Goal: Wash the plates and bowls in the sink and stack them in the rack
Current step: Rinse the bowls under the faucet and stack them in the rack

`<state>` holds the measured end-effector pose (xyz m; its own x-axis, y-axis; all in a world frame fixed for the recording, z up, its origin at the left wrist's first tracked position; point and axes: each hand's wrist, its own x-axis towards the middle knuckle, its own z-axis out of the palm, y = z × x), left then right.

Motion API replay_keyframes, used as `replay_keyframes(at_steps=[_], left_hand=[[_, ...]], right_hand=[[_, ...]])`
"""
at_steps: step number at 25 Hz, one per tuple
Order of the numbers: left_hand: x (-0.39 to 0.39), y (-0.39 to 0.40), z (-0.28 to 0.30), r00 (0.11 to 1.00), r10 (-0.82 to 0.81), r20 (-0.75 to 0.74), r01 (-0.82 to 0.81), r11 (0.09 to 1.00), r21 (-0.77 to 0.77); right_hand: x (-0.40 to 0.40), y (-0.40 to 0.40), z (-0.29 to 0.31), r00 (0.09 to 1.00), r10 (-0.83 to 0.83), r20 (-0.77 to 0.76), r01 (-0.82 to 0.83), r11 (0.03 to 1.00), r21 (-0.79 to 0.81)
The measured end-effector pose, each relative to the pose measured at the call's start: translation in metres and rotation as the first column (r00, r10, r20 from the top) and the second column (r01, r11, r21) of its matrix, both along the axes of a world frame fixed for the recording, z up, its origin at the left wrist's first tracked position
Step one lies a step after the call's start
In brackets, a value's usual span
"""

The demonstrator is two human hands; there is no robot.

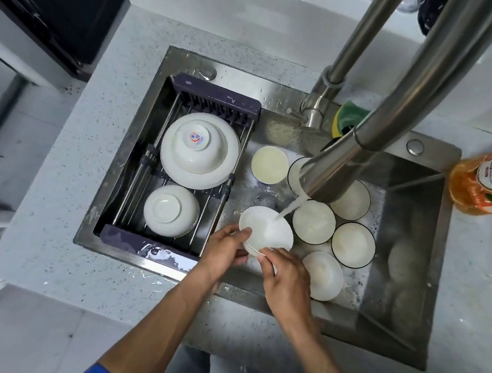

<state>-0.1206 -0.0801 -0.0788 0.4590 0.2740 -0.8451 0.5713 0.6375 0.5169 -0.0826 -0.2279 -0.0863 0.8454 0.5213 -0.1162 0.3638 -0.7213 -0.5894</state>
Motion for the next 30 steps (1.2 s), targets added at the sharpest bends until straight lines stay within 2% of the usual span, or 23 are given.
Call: replay_keyframes(at_steps=[2,6,9,13,18,20,21,22,23,25,26,27,30], left_hand=[[0.002,-0.002,0.003,1.0,-0.02,0.002,0.02,1.0,-0.009],[0.01,-0.008,0.011,1.0,-0.029,0.007,0.029,1.0,0.0],[0.019,-0.007,0.014,0.999,-0.001,0.037,0.001,1.0,-0.004],[0.027,-0.004,0.019,0.994,0.041,0.1,-0.04,0.999,-0.014],[0.032,-0.003,0.025,0.989,0.032,0.142,-0.035,0.999,0.018],[0.035,-0.009,0.03,0.982,0.032,0.186,-0.036,0.999,0.021],[0.037,-0.012,0.033,0.976,0.043,0.213,-0.052,0.998,0.034],[0.037,-0.014,0.034,0.972,0.042,0.233,-0.059,0.996,0.067],[0.038,-0.015,0.034,0.97,0.014,0.243,-0.044,0.992,0.118],[0.041,-0.013,0.03,0.961,-0.084,0.262,0.026,0.975,0.219],[0.044,-0.012,0.029,0.955,-0.129,0.269,0.062,0.968,0.245],[0.047,-0.012,0.03,0.951,-0.15,0.27,0.083,0.966,0.246],[0.06,-0.014,0.033,0.949,-0.168,0.266,0.121,0.975,0.184]], right_hand=[[0.005,-0.005,0.004,0.999,-0.047,0.015,0.048,0.998,-0.049],[0.017,-0.001,0.012,0.996,0.006,0.092,0.002,0.996,-0.088],[0.031,0.006,0.015,0.992,-0.051,0.115,0.064,0.992,-0.112],[0.026,0.008,0.026,0.981,0.056,0.186,-0.023,0.984,-0.177],[0.029,0.009,0.031,0.987,0.0,0.159,0.025,0.987,-0.157],[0.022,0.004,0.036,0.989,-0.145,0.01,0.145,0.989,0.003],[0.021,0.007,0.039,0.948,-0.265,-0.175,0.288,0.95,0.118],[0.023,0.015,0.044,0.835,-0.366,-0.41,0.477,0.854,0.209],[0.026,0.023,0.05,0.665,-0.414,-0.622,0.664,0.709,0.238],[0.034,0.032,0.06,0.301,-0.366,-0.88,0.893,0.432,0.126],[0.038,0.033,0.063,0.168,-0.308,-0.936,0.938,0.341,0.056],[0.041,0.031,0.066,0.075,-0.257,-0.963,0.959,0.283,-0.001],[0.044,0.019,0.071,-0.041,-0.159,-0.986,0.971,0.227,-0.077]])
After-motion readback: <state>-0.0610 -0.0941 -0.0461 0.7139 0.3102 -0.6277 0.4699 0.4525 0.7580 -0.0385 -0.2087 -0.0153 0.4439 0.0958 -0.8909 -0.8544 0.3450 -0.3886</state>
